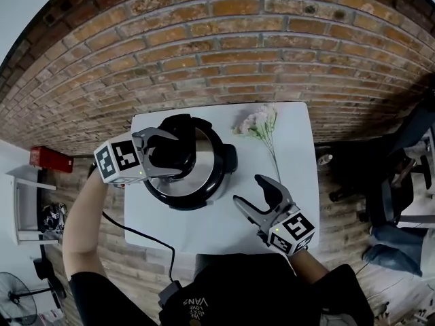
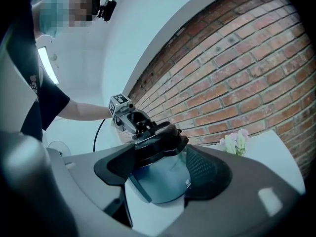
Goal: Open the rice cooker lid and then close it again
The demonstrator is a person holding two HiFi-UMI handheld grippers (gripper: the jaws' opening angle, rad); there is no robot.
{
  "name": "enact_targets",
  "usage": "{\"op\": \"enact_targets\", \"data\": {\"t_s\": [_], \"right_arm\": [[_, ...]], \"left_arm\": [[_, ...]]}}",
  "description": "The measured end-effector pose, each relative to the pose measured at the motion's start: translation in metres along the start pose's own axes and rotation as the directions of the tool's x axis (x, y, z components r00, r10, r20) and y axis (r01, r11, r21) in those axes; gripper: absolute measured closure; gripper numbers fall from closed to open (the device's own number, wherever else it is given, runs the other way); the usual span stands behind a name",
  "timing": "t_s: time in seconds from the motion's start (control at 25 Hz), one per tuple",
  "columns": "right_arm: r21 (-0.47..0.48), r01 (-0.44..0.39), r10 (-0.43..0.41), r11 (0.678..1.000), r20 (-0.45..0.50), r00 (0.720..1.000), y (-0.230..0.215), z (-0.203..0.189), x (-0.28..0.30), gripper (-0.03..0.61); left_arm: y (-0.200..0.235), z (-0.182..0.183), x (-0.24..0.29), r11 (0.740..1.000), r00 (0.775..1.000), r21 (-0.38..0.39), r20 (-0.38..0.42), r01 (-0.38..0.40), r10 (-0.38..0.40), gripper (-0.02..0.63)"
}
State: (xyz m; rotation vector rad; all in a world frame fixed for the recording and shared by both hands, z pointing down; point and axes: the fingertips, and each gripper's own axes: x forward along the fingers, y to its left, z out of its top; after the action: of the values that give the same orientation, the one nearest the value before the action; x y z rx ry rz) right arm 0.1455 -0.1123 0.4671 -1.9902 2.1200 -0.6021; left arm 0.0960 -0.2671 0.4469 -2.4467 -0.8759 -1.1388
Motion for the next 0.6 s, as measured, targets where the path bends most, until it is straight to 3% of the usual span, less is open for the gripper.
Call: {"op": "enact_targets", "data": {"t_s": [0.24,0.4,0.6], "right_arm": [[-0.026,0.010,-0.010,1.000,-0.018,1.000,0.015,-0.003,0.006,0.265],[-0.011,0.074,-0.074,0.997,0.008,0.997,0.027,-0.007,0.009,0.265],[0.029,0.181,-0.182,0.983,0.036,0.983,0.043,-0.018,0.008,0.265]], "left_arm": [[-0.001,0.002,-0.002,1.000,0.998,0.015,0.055,0.012,-0.013,0.333],[0.000,0.001,-0.002,1.000,0.996,0.005,0.087,0.028,-0.028,0.333],[-0.001,0.001,-0.002,0.993,0.992,0.085,0.083,0.086,-0.093,0.333]]}}
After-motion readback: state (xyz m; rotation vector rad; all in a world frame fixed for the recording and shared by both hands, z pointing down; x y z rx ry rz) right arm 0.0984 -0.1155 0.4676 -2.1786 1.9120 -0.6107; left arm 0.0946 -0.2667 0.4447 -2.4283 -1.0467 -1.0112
